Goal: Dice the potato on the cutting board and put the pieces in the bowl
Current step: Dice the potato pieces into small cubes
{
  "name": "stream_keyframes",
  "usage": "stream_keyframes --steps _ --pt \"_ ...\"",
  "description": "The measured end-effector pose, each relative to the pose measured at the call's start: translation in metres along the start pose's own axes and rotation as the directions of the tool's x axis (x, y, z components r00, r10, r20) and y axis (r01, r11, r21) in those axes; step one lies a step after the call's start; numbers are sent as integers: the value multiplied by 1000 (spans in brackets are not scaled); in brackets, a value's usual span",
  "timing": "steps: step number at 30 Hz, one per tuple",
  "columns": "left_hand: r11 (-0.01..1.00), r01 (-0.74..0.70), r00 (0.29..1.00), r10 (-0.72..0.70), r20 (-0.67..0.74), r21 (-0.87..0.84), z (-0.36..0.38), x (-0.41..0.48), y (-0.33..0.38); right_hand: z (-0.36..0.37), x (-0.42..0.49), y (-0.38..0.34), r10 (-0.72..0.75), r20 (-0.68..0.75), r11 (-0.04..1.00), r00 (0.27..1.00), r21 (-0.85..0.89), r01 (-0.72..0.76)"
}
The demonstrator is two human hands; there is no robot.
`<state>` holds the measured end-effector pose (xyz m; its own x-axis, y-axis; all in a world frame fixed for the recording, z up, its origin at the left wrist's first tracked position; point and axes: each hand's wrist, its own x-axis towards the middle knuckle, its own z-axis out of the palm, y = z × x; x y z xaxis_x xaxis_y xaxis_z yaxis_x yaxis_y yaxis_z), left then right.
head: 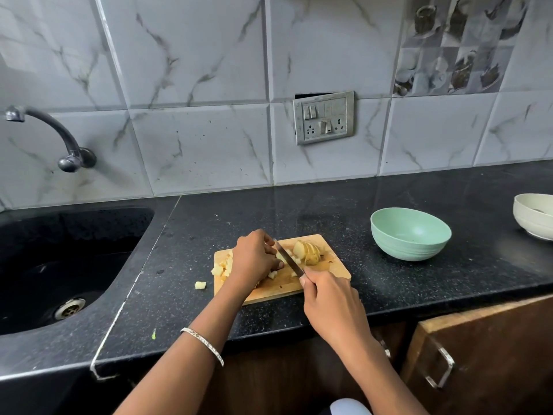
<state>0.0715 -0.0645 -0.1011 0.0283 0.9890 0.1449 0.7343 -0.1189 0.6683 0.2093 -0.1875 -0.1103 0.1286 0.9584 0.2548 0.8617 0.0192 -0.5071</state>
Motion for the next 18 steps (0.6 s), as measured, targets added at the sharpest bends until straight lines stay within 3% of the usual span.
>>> stream_keyframes --steps 18 --pt "997 -15 1000 16 -9 73 3 12 -2 14 18 -19 62 100 996 993 -69 -55"
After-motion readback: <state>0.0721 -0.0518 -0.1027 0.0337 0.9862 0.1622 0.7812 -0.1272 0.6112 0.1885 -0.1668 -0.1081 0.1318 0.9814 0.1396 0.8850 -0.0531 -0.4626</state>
